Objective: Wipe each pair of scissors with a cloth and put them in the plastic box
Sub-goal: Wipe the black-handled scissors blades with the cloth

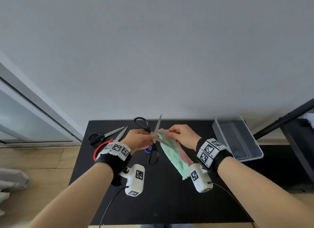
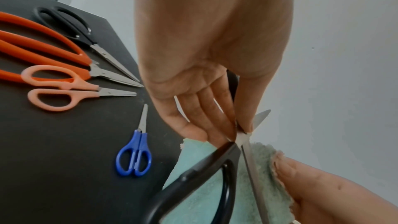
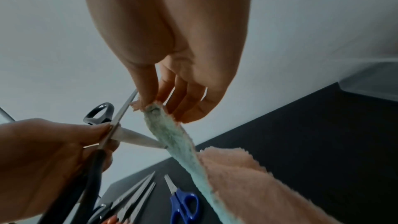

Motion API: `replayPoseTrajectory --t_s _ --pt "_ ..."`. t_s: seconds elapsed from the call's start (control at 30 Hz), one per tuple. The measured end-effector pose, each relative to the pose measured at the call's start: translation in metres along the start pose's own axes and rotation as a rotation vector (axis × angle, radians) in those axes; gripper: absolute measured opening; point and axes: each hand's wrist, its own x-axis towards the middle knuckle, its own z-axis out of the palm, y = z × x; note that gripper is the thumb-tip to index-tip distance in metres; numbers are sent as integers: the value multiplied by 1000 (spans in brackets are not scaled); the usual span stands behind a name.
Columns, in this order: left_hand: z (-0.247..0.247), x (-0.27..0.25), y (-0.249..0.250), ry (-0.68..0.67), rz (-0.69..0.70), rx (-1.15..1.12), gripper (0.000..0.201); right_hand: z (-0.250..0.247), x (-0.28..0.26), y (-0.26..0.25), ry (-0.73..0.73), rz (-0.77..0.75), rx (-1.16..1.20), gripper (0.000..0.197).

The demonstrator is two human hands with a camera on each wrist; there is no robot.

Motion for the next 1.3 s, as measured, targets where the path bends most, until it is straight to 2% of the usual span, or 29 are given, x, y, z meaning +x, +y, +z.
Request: replayPoseTrajectory --t_s 0.17,0.43,0.67,0.93,1.3 --pt "14 -5 17 -15 81 28 30 -15 -2 -3 -26 -41 25 14" --pt "20 -6 30 -3 130 88 14 -22 -1 -10 17 -75 133 17" --pt "25 -10 37 -48 171 77 14 -20 3 -14 10 -92 184 13" --pt "31 -9 39 -26 210 99 13 -23 3 -12 11 -98 142 7" --pt "35 -7 41 -17 225 36 8 -32 2 -11 13 -86 111 17"
